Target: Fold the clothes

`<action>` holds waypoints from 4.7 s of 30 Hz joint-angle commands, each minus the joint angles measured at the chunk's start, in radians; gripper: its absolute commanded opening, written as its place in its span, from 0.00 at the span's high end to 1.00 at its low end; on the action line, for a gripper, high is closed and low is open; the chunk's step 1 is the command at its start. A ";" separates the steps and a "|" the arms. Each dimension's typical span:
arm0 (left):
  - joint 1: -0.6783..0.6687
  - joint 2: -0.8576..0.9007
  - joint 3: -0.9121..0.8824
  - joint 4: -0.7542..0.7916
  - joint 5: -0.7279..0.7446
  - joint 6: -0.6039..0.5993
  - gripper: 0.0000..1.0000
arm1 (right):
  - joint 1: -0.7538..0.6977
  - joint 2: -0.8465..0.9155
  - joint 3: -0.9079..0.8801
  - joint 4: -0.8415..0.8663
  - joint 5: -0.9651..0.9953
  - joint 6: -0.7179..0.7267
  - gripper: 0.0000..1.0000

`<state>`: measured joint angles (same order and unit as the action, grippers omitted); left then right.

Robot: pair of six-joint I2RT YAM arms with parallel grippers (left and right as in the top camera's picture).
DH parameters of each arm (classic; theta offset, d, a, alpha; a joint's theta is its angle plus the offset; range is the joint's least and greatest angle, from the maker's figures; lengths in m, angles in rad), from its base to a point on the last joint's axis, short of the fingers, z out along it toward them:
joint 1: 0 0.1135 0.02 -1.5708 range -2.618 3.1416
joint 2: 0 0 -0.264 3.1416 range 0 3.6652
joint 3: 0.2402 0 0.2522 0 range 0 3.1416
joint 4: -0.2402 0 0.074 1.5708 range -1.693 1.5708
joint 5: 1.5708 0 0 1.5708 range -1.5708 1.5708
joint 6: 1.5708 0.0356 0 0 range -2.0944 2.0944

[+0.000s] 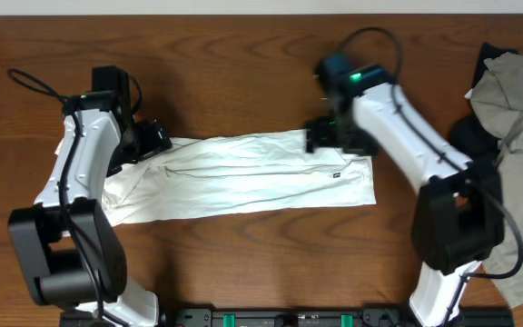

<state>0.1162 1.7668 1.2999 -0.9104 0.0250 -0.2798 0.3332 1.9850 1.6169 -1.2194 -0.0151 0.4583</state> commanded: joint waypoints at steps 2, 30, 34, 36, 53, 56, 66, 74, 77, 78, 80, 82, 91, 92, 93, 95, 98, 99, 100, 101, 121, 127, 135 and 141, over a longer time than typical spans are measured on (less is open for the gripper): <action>0.005 0.012 -0.004 -0.001 -0.030 0.013 0.02 | -0.100 0.004 -0.026 -0.020 0.044 -0.119 0.01; 0.005 0.012 -0.004 -0.001 -0.030 0.013 0.02 | -0.392 0.005 -0.306 0.230 -0.535 -0.569 0.01; 0.005 0.012 -0.004 -0.001 -0.030 0.013 0.02 | -0.390 0.005 -0.341 0.273 -0.542 -0.576 0.01; 0.005 0.012 -0.004 -0.001 -0.030 0.013 0.02 | -0.390 0.005 -0.367 0.302 -0.543 -0.576 0.01; 0.005 0.012 -0.004 -0.001 -0.030 0.013 0.02 | -0.371 0.006 -0.552 0.479 -0.656 -0.576 0.01; 0.005 0.012 -0.004 -0.001 -0.030 0.013 0.02 | -0.359 0.006 -0.552 0.480 -0.656 -0.567 0.01; 0.005 0.012 -0.004 -0.001 -0.030 0.013 0.02 | -0.345 0.006 -0.552 0.500 -0.579 -0.490 0.16; 0.005 0.012 -0.004 -0.001 -0.030 0.013 0.02 | -0.345 0.006 -0.552 0.533 -0.554 -0.394 0.45; 0.005 0.012 -0.004 -0.001 -0.030 0.013 0.02 | -0.345 0.007 -0.552 0.555 -0.553 -0.360 0.42; 0.005 0.012 -0.004 -0.001 -0.030 0.013 0.02 | -0.345 0.007 -0.552 0.563 -0.554 -0.352 0.39; 0.005 0.012 -0.004 -0.001 -0.030 0.013 0.02 | -0.345 0.009 -0.552 0.581 -0.554 -0.336 0.29; 0.005 0.012 -0.004 -0.001 -0.030 0.013 0.02 | -0.345 0.012 -0.552 0.592 -0.554 -0.331 0.27; 0.005 0.012 -0.004 -0.001 -0.030 0.013 0.02 | -0.344 0.037 -0.553 0.618 -0.493 -0.249 0.48; 0.005 0.012 -0.004 -0.001 -0.030 0.013 0.02 | -0.343 0.039 -0.553 0.620 -0.491 -0.245 0.52; 0.005 0.012 -0.004 -0.001 -0.030 0.013 0.02 | -0.341 0.044 -0.553 0.626 -0.490 -0.237 0.55; 0.005 0.012 -0.004 -0.001 -0.030 0.013 0.02 | -0.338 0.053 -0.553 0.634 -0.489 -0.226 0.65; 0.005 0.012 -0.004 -0.001 -0.030 0.013 0.02 | -0.327 0.072 -0.553 0.650 -0.482 -0.196 0.78; 0.005 0.012 -0.004 -0.001 -0.030 0.013 0.02 | -0.322 0.079 -0.553 0.657 -0.481 -0.190 0.82; 0.005 0.012 -0.004 -0.001 -0.030 0.013 0.02 | -0.317 0.087 -0.553 0.663 -0.476 -0.180 0.86; 0.005 0.012 -0.004 -0.001 -0.030 0.013 0.02 | -0.312 0.092 -0.553 0.667 -0.467 -0.173 0.91; 0.005 0.012 -0.004 -0.001 -0.030 0.013 0.02 | -0.487 0.097 -0.497 0.466 -0.126 -0.123 0.99; 0.005 0.012 -0.004 -0.001 -0.030 0.013 0.02 | -0.505 0.097 -0.390 0.366 -0.050 -0.142 0.99; 0.005 0.012 -0.004 -0.001 -0.030 0.013 0.02 | -0.502 0.097 -0.164 0.118 0.097 -0.117 0.99; 0.005 0.012 -0.004 -0.001 -0.030 0.013 0.02 | -0.442 0.097 -0.126 0.063 0.105 -0.114 0.99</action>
<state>0.1162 1.7714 1.2999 -0.9092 0.0147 -0.2798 -0.1501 2.0739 1.4727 -1.1515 0.0216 0.3298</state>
